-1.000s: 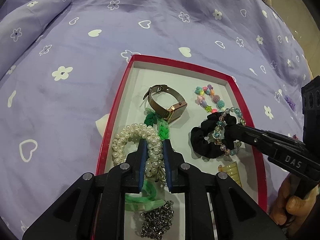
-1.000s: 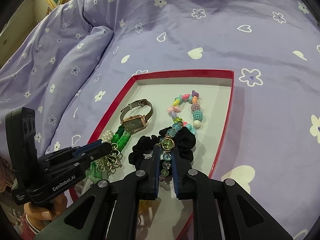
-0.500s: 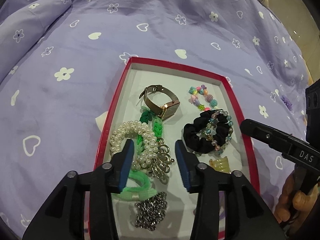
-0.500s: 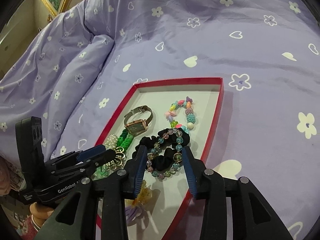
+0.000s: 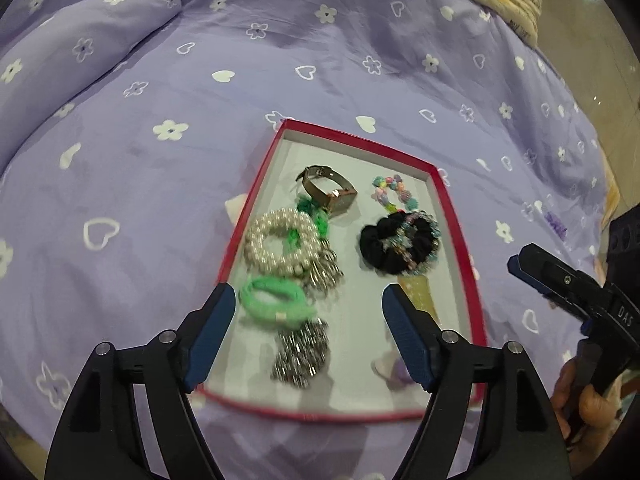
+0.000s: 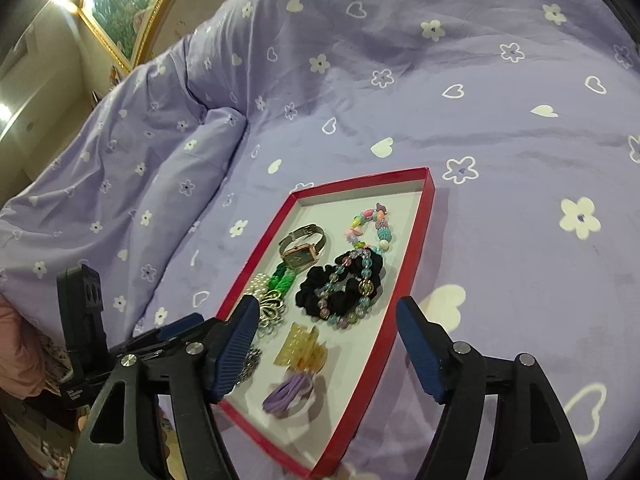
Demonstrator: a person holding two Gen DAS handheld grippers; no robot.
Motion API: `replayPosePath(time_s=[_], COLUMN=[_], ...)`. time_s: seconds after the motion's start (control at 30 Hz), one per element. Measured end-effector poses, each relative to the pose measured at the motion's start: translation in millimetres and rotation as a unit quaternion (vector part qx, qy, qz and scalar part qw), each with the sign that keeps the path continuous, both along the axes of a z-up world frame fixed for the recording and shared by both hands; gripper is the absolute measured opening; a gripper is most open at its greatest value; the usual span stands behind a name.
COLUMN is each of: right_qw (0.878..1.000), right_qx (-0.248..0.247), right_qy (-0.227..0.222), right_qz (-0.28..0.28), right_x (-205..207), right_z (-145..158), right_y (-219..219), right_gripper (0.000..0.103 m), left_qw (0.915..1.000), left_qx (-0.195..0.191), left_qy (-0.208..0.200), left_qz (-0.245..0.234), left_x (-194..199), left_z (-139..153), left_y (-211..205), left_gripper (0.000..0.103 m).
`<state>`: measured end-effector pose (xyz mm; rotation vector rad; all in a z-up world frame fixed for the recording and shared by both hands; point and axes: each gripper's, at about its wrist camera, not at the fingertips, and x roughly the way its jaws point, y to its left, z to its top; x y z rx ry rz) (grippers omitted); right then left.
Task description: Organize jewelry
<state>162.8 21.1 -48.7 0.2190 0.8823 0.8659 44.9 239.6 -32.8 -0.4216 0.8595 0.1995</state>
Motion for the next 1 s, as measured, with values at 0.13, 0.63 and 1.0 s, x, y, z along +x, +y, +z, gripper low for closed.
replayPosePath(time_s=[0.13, 0.63, 1.0], right_qw=[1.0, 0.997, 0.991], right_qx=[0.018, -0.019, -0.064], right_qy=[-0.007, -0.076, -0.114], right_qz=[0.003, 0.029, 0.042], right_x=[-15, -90, -125], right_z=[2, -2, -8], right_y=[-11, -30, -29], right_gripper=[0.078, 0.094, 0.101], left_qw=[0.9999, 0.9986, 0.996], left_qx=[-0.005, 0.032, 0.075], left_qy=[-0.009, 0.0, -0.018], left_qz=[0.014, 0.042, 0.044], left_x=[-19, -78, -108], left_z=[4, 2, 14], left_y=[-5, -20, -35], left_gripper=[0.082, 0.09, 0.093])
